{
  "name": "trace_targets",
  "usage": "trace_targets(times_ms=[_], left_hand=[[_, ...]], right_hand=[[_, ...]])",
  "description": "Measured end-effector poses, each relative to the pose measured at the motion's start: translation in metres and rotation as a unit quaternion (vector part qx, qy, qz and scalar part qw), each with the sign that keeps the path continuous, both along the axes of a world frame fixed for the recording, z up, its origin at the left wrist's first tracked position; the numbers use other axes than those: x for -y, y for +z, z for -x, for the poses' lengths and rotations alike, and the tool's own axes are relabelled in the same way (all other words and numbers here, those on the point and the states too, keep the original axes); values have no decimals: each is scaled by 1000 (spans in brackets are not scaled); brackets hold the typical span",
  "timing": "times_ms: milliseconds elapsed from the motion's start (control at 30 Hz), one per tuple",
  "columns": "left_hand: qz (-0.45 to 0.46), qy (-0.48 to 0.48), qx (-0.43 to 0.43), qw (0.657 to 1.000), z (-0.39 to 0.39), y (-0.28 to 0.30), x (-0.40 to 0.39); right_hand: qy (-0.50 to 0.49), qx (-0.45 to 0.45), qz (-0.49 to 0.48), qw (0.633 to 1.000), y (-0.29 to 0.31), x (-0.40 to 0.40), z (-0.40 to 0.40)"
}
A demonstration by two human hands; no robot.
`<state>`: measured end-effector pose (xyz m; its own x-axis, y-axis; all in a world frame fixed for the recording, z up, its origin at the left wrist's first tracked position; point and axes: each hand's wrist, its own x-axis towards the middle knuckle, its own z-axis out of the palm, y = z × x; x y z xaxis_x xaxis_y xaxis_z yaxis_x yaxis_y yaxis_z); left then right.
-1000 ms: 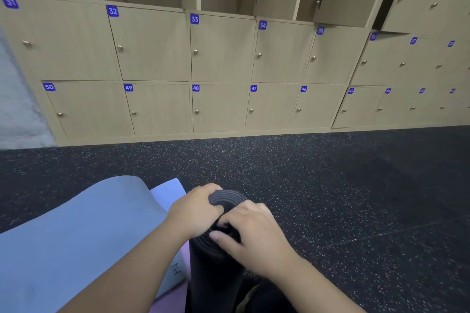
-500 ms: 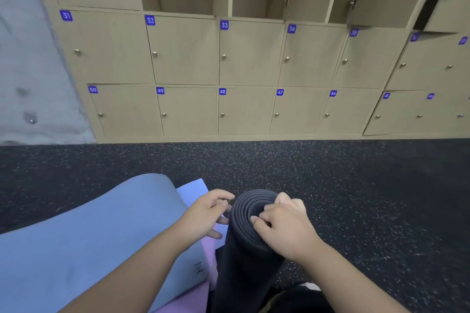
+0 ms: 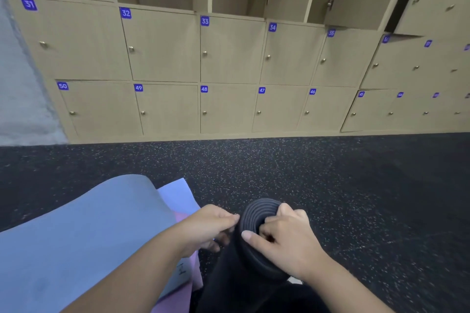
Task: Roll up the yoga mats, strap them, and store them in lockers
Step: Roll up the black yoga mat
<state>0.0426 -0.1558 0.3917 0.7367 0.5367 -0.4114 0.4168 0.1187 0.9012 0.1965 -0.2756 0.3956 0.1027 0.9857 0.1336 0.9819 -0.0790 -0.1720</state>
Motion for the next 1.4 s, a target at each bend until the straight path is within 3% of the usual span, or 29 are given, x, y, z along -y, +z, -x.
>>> trace_targets(times_ms=[133,333,600,767,1100,1200,1300,1400], left_hand=[[40,13,34,999,-11,-3,7],[21,91,85,992,-24,0,15],[63,107,137,983,-25,-5,14],[-5,122,116,986,-17,-18,11],[-41,163,39,985,2,-47,10],[-152,163,15,975,-2,-34,15],[-188,178,82,962,-10,-11,26],[-269,118,78,953,-15,-1,26]], right_hand=[[-1,-23,-14,1000,-2,5,-10],[-6,-30,-21,999,-6,7,-23],[-7,-52,-23,998,-7,3,-28],[-7,-73,-7,997,-5,-4,-27],[6,-32,-17,999,-7,-9,-18],[-7,-51,-53,997,-7,-7,-14],[-16,-111,-126,986,-10,-6,-7],[-3,-145,-176,974,-14,-8,4]])
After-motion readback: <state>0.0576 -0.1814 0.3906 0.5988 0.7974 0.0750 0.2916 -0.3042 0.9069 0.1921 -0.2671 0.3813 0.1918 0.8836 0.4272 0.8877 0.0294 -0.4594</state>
